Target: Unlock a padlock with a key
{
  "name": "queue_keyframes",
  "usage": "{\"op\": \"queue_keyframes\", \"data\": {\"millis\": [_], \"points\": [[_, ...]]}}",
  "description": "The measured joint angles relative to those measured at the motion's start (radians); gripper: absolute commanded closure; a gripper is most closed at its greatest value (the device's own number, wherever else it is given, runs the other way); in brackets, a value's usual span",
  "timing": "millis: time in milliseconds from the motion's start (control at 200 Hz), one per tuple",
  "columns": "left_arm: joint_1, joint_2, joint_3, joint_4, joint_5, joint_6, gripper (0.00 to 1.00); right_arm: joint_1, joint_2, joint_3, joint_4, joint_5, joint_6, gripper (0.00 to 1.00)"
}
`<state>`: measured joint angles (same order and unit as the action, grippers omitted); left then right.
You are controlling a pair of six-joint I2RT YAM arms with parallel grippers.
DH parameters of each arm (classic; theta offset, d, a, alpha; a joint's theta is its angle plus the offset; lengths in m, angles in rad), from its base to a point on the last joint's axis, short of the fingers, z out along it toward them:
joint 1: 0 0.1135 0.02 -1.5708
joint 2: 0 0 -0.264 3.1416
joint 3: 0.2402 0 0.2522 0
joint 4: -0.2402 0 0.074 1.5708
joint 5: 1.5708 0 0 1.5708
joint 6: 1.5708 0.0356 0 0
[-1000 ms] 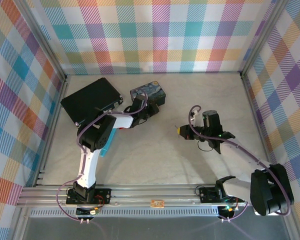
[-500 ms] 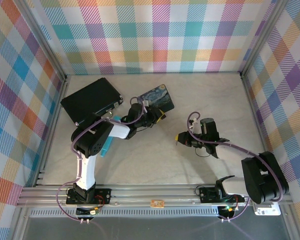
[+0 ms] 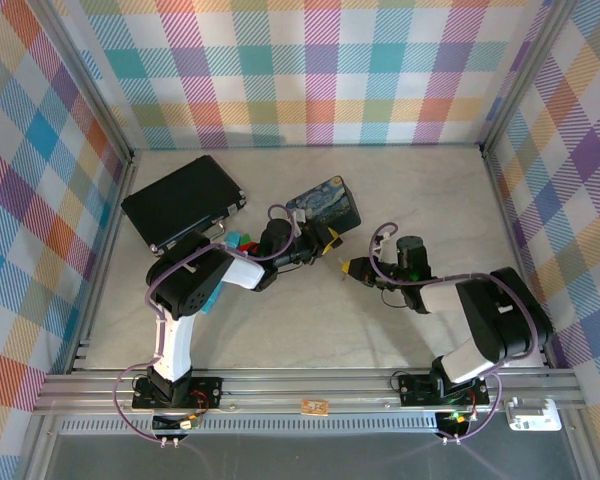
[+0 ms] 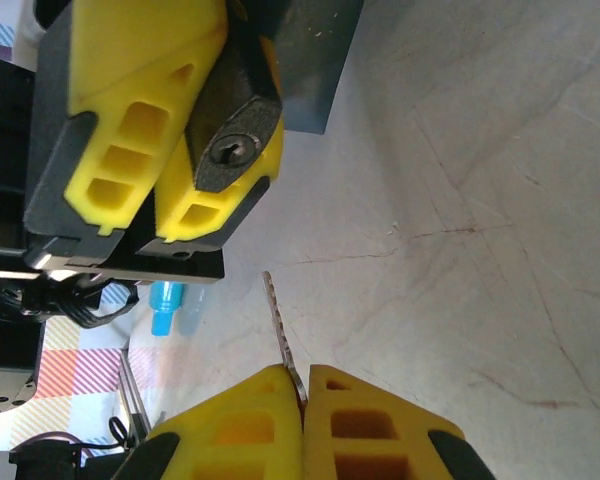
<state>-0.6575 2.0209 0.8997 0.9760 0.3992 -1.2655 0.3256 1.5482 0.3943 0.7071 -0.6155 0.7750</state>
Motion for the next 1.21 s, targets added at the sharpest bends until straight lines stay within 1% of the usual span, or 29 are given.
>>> {"op": "queue_keyframes", "data": {"millis": [130, 295, 490, 710, 920, 1205], "points": [[-0.002, 0.0, -0.008, 0.014, -0.002, -0.002, 1.0, 0.0, 0.056, 0.0, 0.093, -0.009, 0.026, 1.0], [-0.003, 0.0, -0.016, 0.021, -0.005, 0.002, 1.0, 0.0, 0.091, 0.0, 0.197, -0.022, 0.058, 1.0], [-0.005, 0.0, -0.021, 0.023, -0.008, 0.006, 1.0, -0.003, 0.107, 0.0, 0.251, -0.021, 0.072, 1.0], [-0.006, 0.0, -0.023, 0.025, -0.017, 0.006, 1.0, -0.005, 0.13, -0.001, 0.266, -0.001, 0.079, 1.0], [-0.008, 0.0, -0.024, 0.024, -0.022, 0.01, 1.0, -0.006, 0.179, -0.004, 0.327, 0.005, 0.102, 1.0], [-0.01, 0.0, -0.026, 0.026, -0.025, 0.016, 1.0, -0.006, 0.18, -0.01, 0.355, 0.006, 0.113, 1.0]]}}
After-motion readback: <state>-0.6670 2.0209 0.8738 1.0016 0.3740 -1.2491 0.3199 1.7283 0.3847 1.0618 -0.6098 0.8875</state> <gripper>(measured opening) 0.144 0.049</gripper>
